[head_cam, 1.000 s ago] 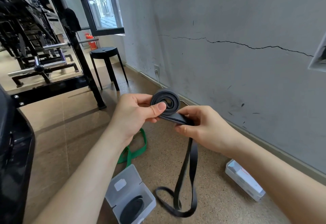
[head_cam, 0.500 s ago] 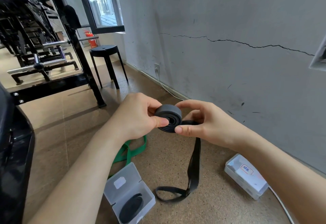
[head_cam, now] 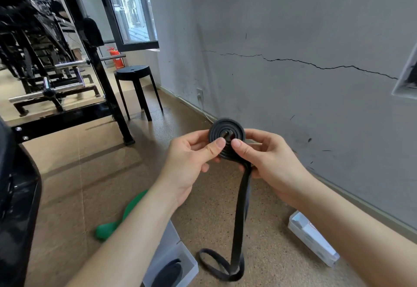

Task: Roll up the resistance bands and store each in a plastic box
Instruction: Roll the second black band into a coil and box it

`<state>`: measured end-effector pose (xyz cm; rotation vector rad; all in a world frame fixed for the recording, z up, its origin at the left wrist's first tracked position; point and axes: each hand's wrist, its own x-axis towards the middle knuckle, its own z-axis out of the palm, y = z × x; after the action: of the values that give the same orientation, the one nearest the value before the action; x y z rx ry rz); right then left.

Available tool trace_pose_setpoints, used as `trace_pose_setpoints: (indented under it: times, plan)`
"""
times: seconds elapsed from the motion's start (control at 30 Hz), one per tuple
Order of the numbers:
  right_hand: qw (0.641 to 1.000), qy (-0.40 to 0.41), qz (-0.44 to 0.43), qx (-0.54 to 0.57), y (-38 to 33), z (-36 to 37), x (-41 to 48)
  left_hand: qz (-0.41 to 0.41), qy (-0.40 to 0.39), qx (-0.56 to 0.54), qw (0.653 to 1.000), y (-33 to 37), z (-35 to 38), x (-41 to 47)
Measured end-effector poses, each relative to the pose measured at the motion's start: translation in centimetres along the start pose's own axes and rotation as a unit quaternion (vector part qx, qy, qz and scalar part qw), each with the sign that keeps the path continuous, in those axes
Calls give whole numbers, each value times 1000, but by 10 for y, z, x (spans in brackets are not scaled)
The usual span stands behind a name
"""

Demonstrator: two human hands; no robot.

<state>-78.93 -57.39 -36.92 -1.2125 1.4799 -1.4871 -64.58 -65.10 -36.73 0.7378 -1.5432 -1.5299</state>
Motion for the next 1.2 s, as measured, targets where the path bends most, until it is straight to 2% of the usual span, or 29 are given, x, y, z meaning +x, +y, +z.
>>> trace_pose_setpoints:
  times: [0.07,0.17,0.3,0.37,0.47,0.6,0.8,0.87,0.93,1.03,1.13,1.2]
  plan:
    - [1000,-4,-1,-7,-1,0,0,-3,15,6,1000,1,0,1]
    - [998,-54,-21,-21,-4,-2,-3,15,47,29,998,4,0,3]
    - [965,-88,-60,-238,0,-5,-1,40,49,62,996,10,-3,3]
    - [956,-92,-66,-270,-1,-7,1,43,49,73,995,13,-7,3]
    - [963,-109,-52,-243,-2,-10,-1,52,25,115,992,17,-11,2]
    - [966,-94,-67,-233,-3,-11,-2,58,15,198,978,19,-21,3]
    - [984,-67,-74,-150,-1,-9,-2,100,-33,358,928,20,-23,3]
    - [988,-53,-67,-128,-1,-5,-3,101,-43,382,917,19,-22,3]
    - [991,-28,-62,-114,0,-3,-3,100,-33,342,934,16,-20,2]
    - [998,17,-44,-29,0,-2,-1,52,-12,162,985,10,-12,-1]
    - [996,53,-19,69,-2,-1,-1,-6,-9,52,999,2,-3,-3]
    - [995,54,-4,89,-2,0,-1,-15,-3,11,1000,1,0,-3]
